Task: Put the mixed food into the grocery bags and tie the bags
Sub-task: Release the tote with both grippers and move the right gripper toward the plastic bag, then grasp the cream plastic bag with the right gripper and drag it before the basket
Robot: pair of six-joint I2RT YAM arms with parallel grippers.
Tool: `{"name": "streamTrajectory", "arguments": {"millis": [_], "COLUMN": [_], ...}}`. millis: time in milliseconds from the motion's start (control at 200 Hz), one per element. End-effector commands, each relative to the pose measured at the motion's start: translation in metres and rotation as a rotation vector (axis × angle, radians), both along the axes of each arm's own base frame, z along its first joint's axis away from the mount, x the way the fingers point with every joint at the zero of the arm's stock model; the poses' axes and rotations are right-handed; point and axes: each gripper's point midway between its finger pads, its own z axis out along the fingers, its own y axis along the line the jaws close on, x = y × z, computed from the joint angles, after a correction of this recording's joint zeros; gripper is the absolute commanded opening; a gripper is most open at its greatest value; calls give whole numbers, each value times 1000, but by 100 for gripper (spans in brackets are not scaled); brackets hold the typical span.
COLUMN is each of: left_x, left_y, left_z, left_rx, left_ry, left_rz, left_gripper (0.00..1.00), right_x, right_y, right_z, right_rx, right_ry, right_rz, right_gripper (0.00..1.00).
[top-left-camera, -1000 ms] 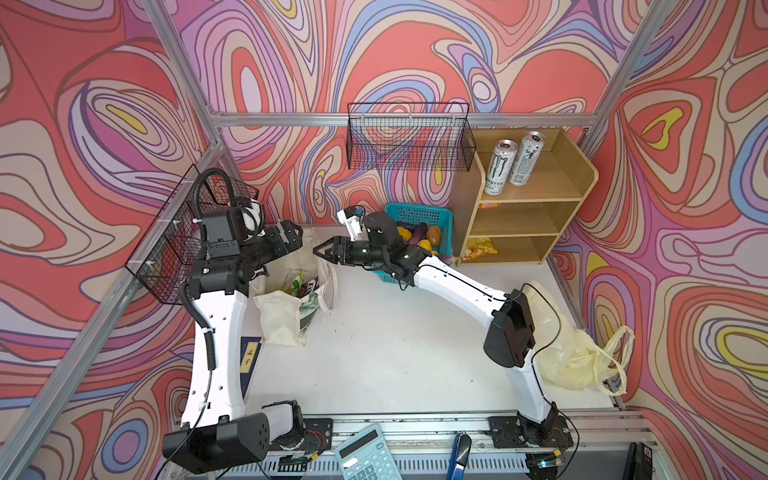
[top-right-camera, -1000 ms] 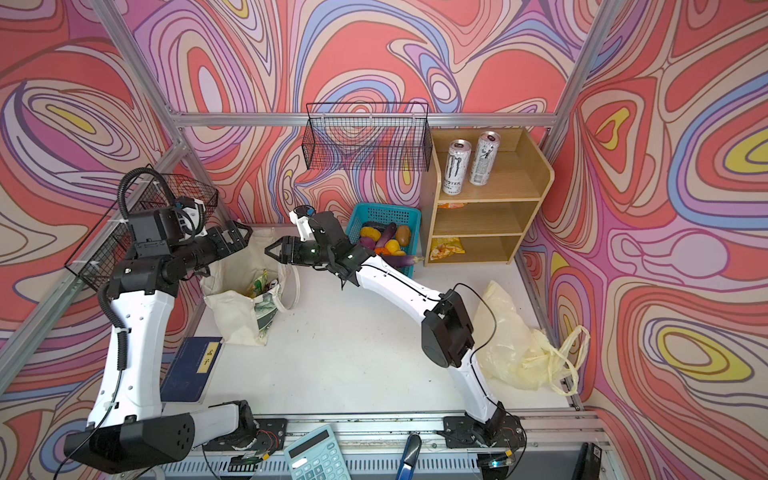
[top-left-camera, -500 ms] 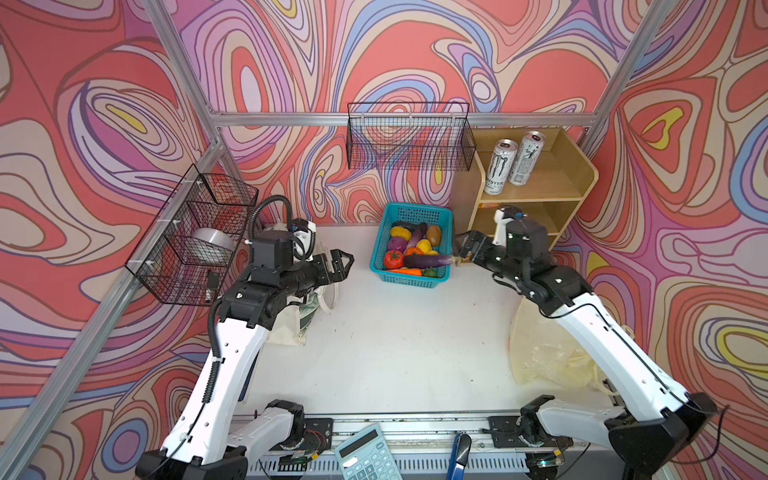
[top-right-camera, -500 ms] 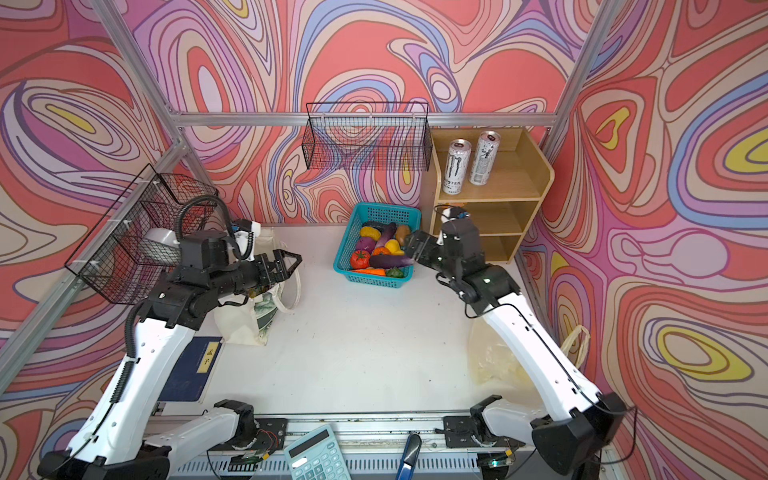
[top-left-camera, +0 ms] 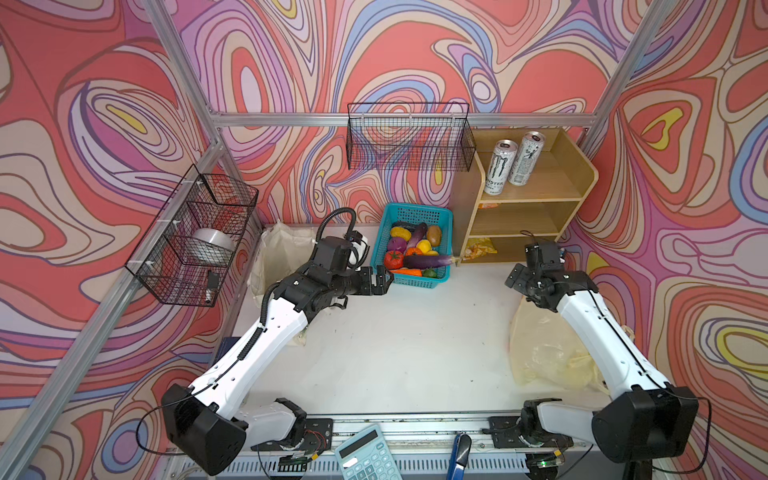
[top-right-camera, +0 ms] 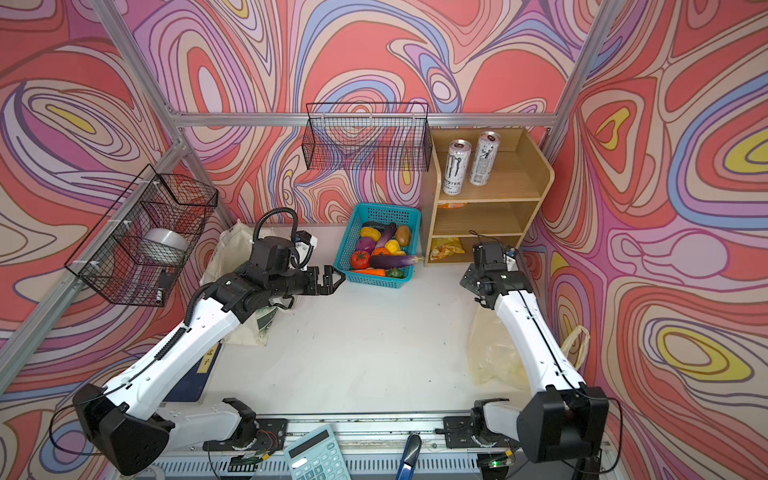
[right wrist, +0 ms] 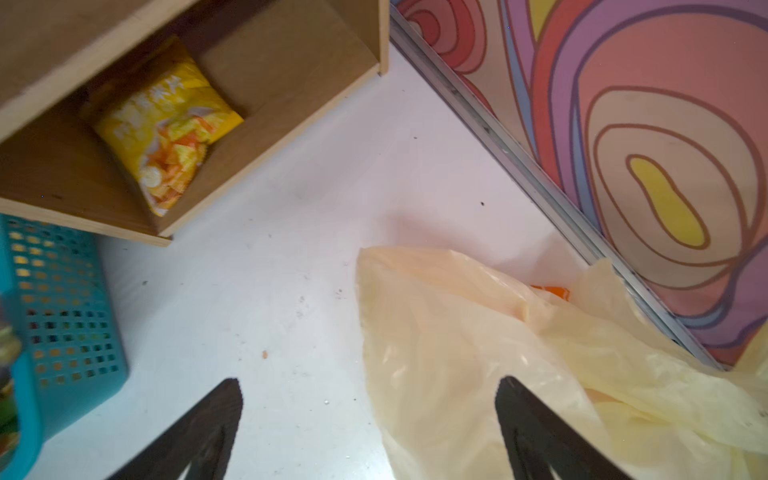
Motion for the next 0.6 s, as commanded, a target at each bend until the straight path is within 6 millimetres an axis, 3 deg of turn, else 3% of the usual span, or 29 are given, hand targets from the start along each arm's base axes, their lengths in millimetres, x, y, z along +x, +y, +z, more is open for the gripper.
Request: {"name": "streamTrajectory", "arguments": {"millis": [0, 120, 200, 356, 431, 591], "left_x": [2, 2, 2, 1, 1, -1], "left_y": [-3, -5, -5, -3, -1, 3], "left_z": [5, 4, 5, 1, -1, -8], "left_rx": [-29, -31, -32, -21, -19, 3], "left_ry": [-26, -24, -26, -17, -14, -2], "left_rz": [7, 1, 0, 10, 14, 28], "left_gripper": [100, 100, 100, 100, 100, 100], "right_x": [-5, -3, 1, 9, 14, 23], "right_y": [-17, -18, -15, -1, 13, 61], "right_z": [-5, -18, -25, -22, -13, 11], "right_rx": [-50, -52, -42, 1, 53, 279], "right_ry": [26, 54, 62, 22, -25, -148], "right_rz": [-47, -40, -13, 74, 145, 297], "right_gripper": [98, 98, 87, 21, 0, 0]}}
